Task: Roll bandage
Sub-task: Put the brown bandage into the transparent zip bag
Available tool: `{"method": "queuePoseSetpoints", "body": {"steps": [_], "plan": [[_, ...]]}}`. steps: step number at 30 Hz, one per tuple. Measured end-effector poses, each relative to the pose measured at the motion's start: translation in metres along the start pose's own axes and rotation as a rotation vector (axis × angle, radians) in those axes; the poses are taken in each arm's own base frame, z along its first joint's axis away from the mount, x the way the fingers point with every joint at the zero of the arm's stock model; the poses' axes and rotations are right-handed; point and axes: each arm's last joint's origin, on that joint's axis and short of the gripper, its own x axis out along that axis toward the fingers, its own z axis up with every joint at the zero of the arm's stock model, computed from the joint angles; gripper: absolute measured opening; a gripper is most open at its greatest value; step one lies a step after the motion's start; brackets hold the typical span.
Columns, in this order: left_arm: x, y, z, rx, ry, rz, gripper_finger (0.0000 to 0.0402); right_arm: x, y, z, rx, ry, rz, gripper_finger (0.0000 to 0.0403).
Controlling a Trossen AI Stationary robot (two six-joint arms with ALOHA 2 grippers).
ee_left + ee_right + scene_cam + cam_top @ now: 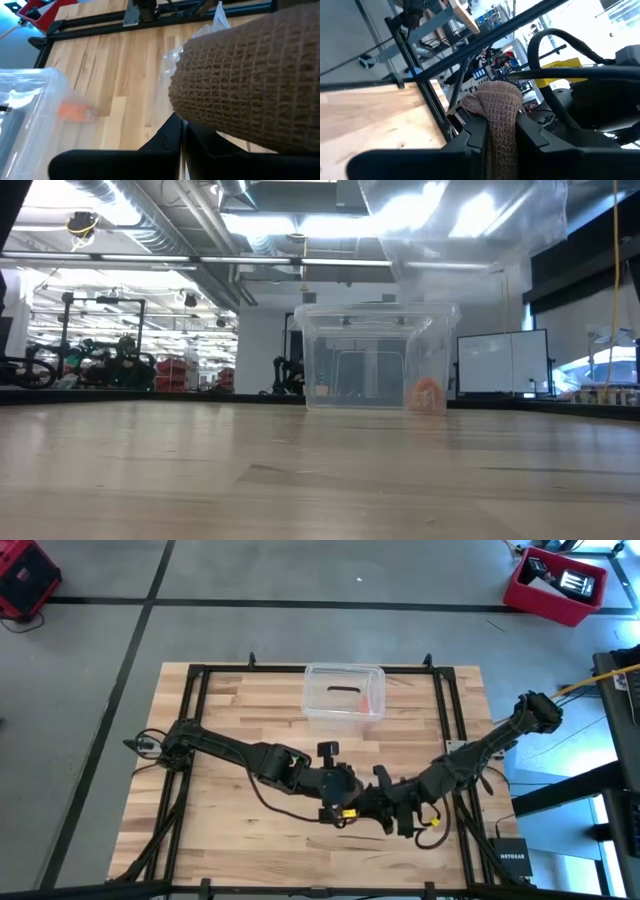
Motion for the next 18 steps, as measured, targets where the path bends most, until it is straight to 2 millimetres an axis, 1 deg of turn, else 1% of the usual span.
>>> {"method": "queuePoseSetpoints", "body": {"steps": [6,13,18], "plan": [[0.0012,0.0017,-0.0003,0.003,0.005,0.009,0.0003,0.0001,0.0031,-0.0023,0.108,0.012,0.039,0.0057],[0.0013,0.0019,-0.0001,0.003,0.002,0.015,0.0003,-0.0004,0.0064,-0.0011,0.19,0.013,0.063,0.0058],[0.0014,0.0023,-0.0004,0.007,0.005,0.019,0.0003,-0.0008,0.0099,-0.0038,0.283,0.053,0.092,0.0058]]}}
